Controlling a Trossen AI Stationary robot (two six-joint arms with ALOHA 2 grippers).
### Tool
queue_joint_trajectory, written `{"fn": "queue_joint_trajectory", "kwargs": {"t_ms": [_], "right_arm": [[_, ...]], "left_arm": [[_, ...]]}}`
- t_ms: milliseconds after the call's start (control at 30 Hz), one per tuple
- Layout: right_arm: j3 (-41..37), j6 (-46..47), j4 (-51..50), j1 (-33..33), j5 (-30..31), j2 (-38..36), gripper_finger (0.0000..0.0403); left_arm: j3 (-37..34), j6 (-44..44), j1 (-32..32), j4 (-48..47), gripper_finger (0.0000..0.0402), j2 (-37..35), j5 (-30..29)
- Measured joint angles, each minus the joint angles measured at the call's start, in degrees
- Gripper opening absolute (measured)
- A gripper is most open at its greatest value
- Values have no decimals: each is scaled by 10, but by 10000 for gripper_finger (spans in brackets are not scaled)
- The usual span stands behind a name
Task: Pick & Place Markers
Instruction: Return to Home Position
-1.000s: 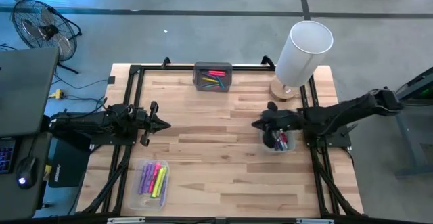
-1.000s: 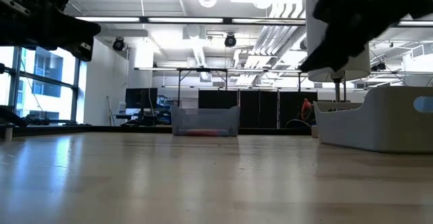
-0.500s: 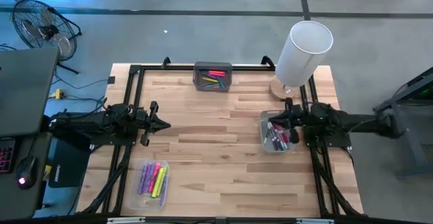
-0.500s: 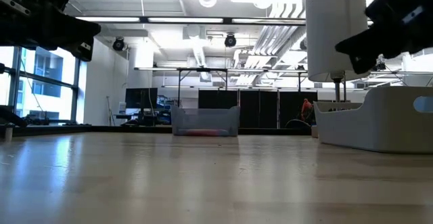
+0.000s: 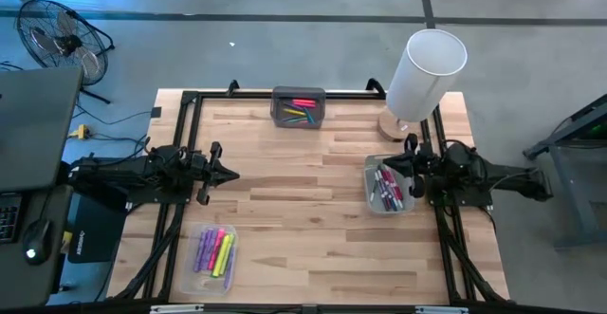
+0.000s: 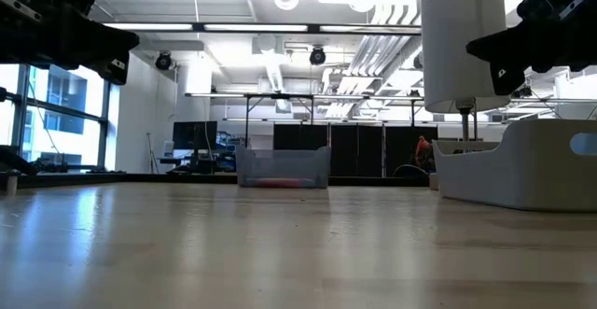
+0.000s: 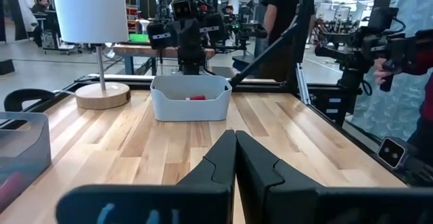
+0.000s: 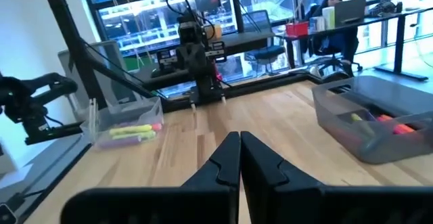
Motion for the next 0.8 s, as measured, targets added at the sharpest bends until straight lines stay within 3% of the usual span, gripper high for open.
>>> {"fn": "queue_joint_trajectory", "kwargs": {"t_ms": [300,667,800], "right_arm": [[0,-38,-22,75,56,0,0],[0,-68,0,79,59,0,0],[-30,-74,60,79,56,0,0]], "left_arm": [[0,0,0,0,1,0,0],[0,0,0,0,1,0,2],[0,0,0,0,1,0,2]]}}
